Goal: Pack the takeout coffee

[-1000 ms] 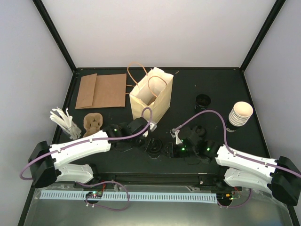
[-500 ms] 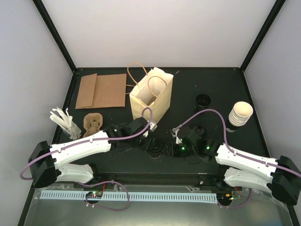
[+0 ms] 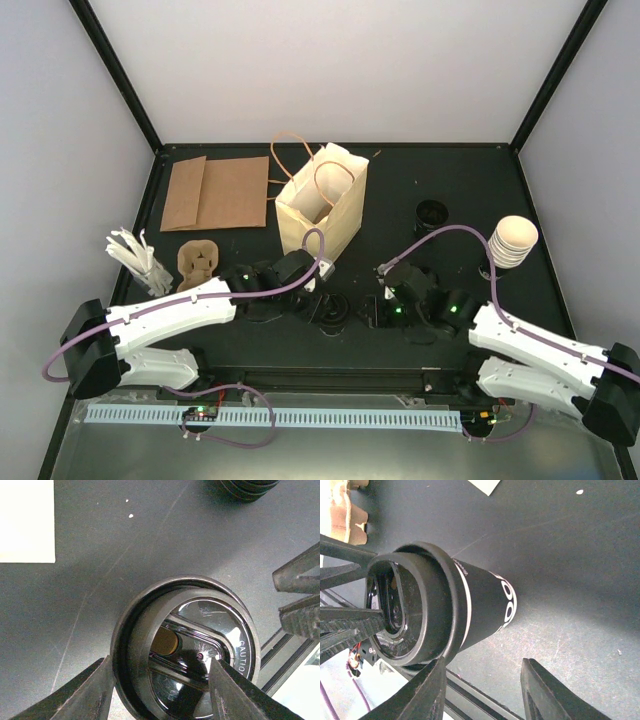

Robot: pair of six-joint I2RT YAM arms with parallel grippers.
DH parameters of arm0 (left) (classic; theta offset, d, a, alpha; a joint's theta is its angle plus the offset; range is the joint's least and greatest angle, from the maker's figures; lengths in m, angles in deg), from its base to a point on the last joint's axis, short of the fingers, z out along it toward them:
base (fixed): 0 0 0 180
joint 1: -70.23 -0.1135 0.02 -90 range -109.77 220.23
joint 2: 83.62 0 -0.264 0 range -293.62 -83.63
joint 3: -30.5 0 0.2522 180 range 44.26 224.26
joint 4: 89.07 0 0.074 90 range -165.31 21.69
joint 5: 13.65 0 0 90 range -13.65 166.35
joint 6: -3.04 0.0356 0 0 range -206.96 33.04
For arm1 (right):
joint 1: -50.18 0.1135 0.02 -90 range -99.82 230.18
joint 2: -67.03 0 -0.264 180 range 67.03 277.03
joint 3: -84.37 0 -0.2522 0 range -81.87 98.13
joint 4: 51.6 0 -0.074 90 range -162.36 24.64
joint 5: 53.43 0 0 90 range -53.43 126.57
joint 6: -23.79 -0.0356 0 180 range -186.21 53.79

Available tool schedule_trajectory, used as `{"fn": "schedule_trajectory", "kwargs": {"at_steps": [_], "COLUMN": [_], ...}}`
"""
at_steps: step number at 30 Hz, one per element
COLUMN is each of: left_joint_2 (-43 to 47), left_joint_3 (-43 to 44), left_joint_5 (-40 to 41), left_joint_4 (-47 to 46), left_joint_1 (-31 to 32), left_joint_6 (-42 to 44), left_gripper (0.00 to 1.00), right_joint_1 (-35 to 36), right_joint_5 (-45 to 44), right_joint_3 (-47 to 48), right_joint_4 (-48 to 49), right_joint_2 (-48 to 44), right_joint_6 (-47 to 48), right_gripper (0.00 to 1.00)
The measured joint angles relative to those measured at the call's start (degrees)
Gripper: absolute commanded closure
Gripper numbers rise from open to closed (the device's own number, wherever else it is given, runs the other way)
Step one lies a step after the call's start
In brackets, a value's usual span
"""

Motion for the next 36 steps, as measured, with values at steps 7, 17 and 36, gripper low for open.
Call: {"fn": "schedule_trajectory", "kwargs": {"at_steps": [7,17,36], "left_joint_2": [0.0,-0.3,-0.6], "left_joint_3": [0.8,0.9,1.1], "left_joint_5": [-0.9,-1.4,-1.5], "left_joint_4": [1.0,1.3,1.4], "left_joint_1": [0.0,0.0,0.0], "left_joint_6": [0.0,0.0,0.0], "left_gripper": [0.45,0.45,0.45], "right_joint_1": [-2.3,-2.9,-3.1], "right_joint_5": [0.0,2.7,3.9], "right_joint_3": [0.0,0.0,-0.3], "right_joint_4": [-1.2,2.0,5.6], "right_joint_2": [-1.2,1.7,5.4], "right_joint_6": [1.7,2.8,3.2], "right_gripper": [0.58,0.60,0.62]}}
